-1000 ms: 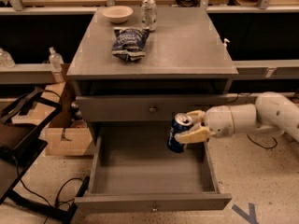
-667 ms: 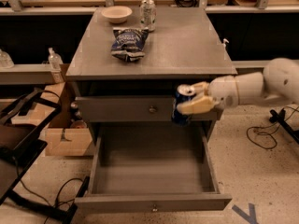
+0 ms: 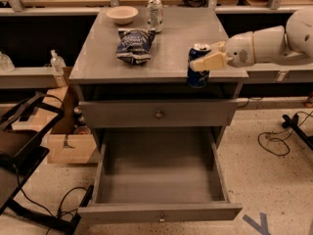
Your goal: Pick pepsi can from middle drawer and place on counter
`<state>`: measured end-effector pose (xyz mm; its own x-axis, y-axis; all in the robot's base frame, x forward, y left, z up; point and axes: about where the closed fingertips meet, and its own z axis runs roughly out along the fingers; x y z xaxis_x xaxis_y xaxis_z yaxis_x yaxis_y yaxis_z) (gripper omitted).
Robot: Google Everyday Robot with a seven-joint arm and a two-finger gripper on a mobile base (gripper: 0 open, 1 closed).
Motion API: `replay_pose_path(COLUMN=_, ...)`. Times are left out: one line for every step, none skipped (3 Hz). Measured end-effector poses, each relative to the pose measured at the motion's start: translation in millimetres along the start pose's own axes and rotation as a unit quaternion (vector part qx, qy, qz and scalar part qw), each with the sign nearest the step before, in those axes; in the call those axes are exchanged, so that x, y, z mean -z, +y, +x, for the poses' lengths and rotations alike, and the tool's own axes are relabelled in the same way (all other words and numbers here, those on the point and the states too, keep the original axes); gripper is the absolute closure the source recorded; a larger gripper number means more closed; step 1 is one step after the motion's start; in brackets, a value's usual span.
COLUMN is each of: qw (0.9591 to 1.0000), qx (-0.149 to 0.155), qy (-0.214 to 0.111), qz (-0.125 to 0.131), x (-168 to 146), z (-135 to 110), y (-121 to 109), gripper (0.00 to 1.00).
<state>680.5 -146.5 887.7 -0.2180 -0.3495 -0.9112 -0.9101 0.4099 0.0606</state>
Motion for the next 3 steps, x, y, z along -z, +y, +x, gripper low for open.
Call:
replay_pose_path(qw=0.9983, qx=0.000, qy=-0.005, qz=0.058, x=10.7, z=-35.0, y=-30.6, gripper=1.00)
replay_pose_path(qw=0.9915, qx=0.007, qy=-0.010, qz=0.129, x=12.8, z=-53.3, y=-58.9, gripper=1.00)
replay_pose_path(qw=0.9861, qx=0.001, qy=-0.017, qz=0.165, x=-8.2, z=-36.3, y=-73.9, gripper=1.00)
